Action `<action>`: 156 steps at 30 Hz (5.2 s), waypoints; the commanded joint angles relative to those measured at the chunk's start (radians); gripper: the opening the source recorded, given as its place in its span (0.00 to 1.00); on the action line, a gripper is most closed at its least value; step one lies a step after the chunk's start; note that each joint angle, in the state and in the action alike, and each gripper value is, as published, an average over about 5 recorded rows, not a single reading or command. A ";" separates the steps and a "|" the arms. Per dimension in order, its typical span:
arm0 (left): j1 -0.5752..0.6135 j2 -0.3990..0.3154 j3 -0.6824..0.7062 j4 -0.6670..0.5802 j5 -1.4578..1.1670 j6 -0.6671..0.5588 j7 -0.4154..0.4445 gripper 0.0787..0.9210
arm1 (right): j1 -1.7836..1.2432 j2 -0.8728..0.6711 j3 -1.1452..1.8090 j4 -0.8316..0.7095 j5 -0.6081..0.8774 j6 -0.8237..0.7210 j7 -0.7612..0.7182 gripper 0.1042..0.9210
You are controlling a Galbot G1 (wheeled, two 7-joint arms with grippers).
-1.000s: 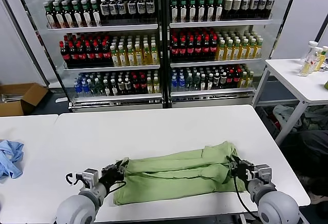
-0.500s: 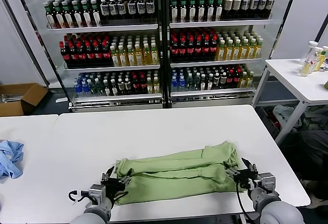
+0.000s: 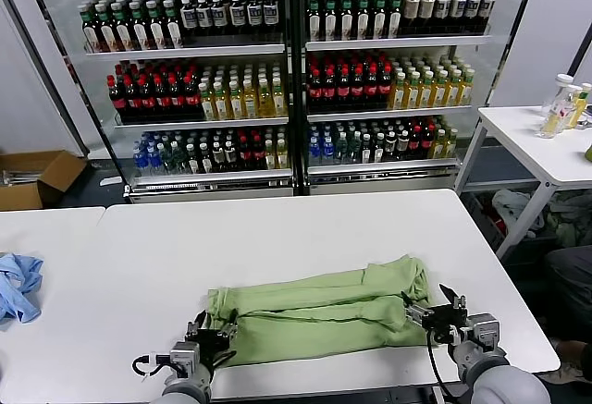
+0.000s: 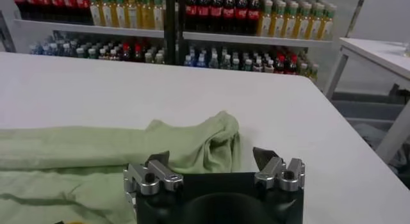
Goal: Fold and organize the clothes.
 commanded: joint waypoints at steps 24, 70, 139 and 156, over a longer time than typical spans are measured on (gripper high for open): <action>0.062 0.260 -0.616 -0.094 -0.404 0.014 0.035 0.02 | 0.038 -0.018 -0.001 -0.008 0.010 0.018 -0.004 0.88; -0.311 -0.091 0.084 0.044 -0.766 0.036 0.115 0.04 | 0.081 -0.042 -0.016 -0.030 0.005 0.027 -0.015 0.88; -0.134 -0.016 -0.313 0.130 -1.022 0.027 0.228 0.10 | 0.060 -0.011 0.013 -0.012 -0.008 0.013 -0.005 0.88; -0.131 0.447 -0.852 0.040 -0.986 0.066 0.204 0.04 | 0.066 -0.008 0.014 -0.002 0.001 0.019 -0.009 0.88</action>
